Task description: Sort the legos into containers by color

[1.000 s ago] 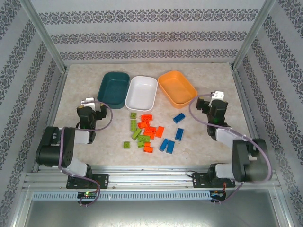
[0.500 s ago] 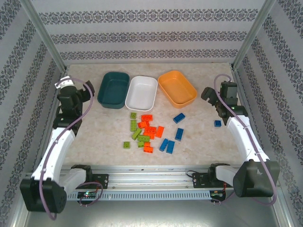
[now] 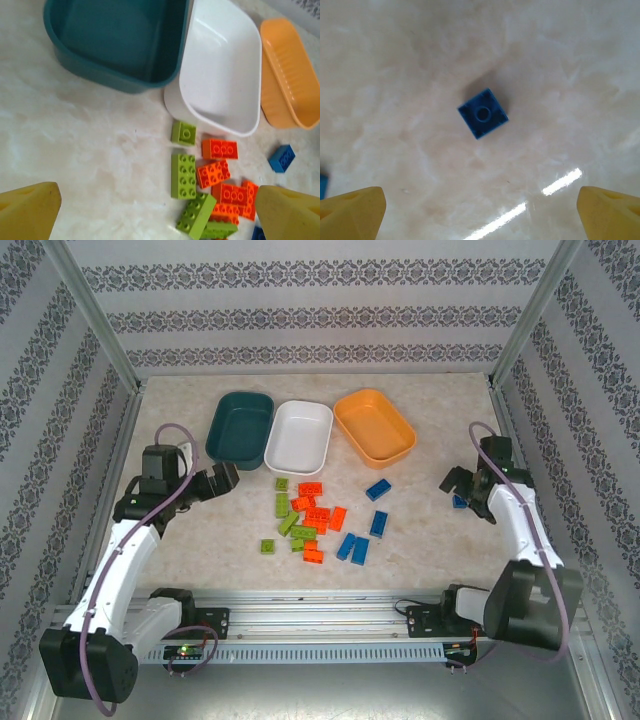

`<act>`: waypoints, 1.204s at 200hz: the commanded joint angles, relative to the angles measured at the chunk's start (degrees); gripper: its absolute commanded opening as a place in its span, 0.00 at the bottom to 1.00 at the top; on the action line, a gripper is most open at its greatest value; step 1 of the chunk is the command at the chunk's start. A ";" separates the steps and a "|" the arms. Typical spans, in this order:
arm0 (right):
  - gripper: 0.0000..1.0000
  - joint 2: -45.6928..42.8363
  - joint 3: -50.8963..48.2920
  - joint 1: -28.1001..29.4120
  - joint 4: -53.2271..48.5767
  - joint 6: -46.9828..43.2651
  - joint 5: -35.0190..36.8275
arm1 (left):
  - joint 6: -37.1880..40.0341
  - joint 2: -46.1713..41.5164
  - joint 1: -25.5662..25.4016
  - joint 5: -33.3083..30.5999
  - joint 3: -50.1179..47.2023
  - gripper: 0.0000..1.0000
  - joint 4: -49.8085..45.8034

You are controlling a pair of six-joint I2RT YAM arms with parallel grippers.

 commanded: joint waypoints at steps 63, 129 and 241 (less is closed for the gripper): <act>0.94 13.86 2.56 -0.97 2.61 -1.98 -0.68 | 1.53 0.38 -0.46 5.50 -1.80 1.00 -0.54; 0.79 22.44 3.94 -0.91 8.34 -4.78 -1.63 | 0.91 1.13 -0.46 6.79 -2.13 1.00 0.44; 0.78 27.29 7.65 -0.81 10.81 -6.78 -5.96 | 0.87 1.67 -0.46 6.21 -2.16 1.00 0.26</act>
